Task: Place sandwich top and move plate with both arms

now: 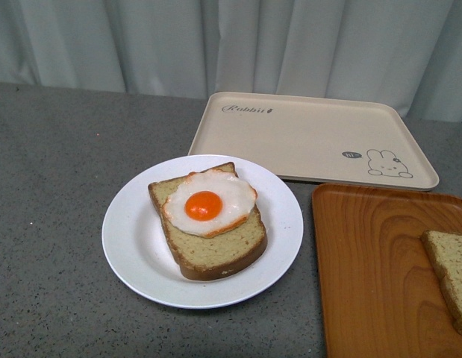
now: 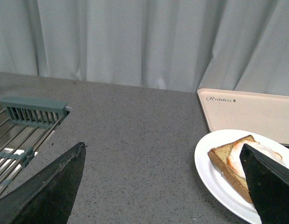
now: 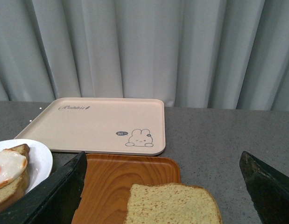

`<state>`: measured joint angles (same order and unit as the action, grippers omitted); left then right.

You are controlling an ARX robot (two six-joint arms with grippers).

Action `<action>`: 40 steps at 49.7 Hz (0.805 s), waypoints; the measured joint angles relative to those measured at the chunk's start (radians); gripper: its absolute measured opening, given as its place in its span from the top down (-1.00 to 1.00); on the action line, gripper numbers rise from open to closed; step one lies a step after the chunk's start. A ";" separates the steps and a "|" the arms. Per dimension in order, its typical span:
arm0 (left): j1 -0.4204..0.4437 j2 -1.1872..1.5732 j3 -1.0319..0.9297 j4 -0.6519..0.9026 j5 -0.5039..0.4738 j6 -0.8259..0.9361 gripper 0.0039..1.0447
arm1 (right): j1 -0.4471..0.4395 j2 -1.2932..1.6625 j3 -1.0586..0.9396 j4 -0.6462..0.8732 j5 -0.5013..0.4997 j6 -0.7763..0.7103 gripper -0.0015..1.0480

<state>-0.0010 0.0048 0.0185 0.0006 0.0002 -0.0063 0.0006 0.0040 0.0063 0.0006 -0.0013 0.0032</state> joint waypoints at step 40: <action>0.000 0.000 0.000 0.000 0.000 0.000 -0.88 | 0.000 0.000 0.000 0.000 0.000 0.000 -0.83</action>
<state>-0.0010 0.0048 0.0185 0.0006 0.0002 -0.0063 0.0006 0.0040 0.0063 0.0006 -0.0013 0.0032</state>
